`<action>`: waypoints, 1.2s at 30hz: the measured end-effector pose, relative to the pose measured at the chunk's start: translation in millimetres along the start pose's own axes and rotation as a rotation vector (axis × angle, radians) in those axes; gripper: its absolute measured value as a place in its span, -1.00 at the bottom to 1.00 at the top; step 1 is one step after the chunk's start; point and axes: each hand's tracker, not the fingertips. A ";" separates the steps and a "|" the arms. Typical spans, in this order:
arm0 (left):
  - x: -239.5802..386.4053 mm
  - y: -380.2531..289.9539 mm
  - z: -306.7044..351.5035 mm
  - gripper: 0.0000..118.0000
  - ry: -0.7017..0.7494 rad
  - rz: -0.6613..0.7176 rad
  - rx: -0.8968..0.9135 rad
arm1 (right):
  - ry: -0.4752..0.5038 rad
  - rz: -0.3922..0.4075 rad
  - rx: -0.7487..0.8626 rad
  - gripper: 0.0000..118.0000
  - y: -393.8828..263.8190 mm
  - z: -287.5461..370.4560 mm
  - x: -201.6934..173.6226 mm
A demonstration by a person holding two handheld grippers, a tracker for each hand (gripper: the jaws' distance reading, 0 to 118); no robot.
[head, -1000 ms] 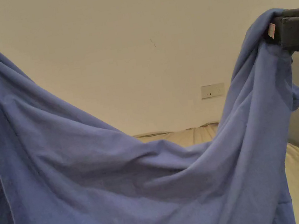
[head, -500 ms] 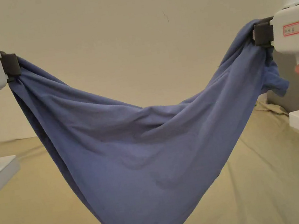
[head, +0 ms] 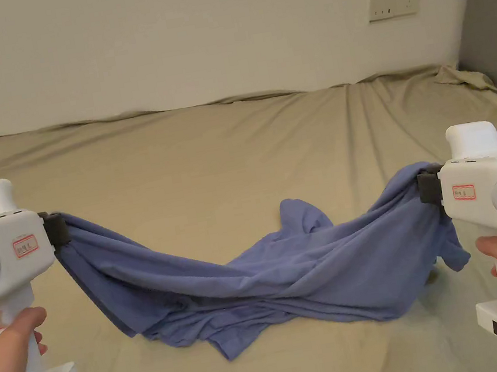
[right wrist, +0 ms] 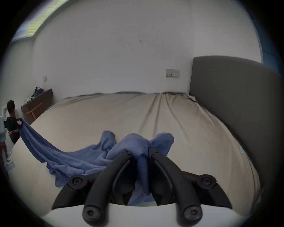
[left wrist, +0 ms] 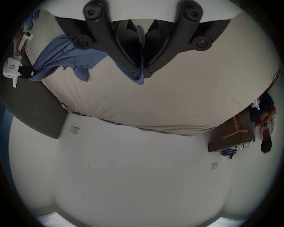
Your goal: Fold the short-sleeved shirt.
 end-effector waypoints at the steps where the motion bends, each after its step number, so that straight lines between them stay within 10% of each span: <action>1: -2.9 -2.8 3.2 -0.97 0.002 0.000 0.000 | 0.000 -0.008 -0.002 -0.70 -5.3 0.1 2.0; 11: -34.7 -95.3 80.8 -0.97 -0.048 0.062 -0.007 | 0.051 -0.090 -0.028 -0.70 -111.0 66.5 29.6; 33: -83.4 -231.4 246.6 -0.93 0.064 0.037 -0.297 | 0.076 0.014 -0.196 -0.69 -247.7 280.5 31.9; 34: -83.6 -230.6 245.0 -0.57 0.056 0.049 -0.307 | 0.065 0.023 -0.191 -0.51 -244.6 279.0 29.6; 35: -84.7 -229.1 245.1 0.14 0.040 0.081 -0.322 | 0.058 0.027 -0.197 0.37 -241.1 278.1 29.5; 36: -85.2 -226.0 246.2 0.33 0.032 0.106 -0.332 | 0.061 0.018 -0.200 0.87 -238.5 276.4 30.1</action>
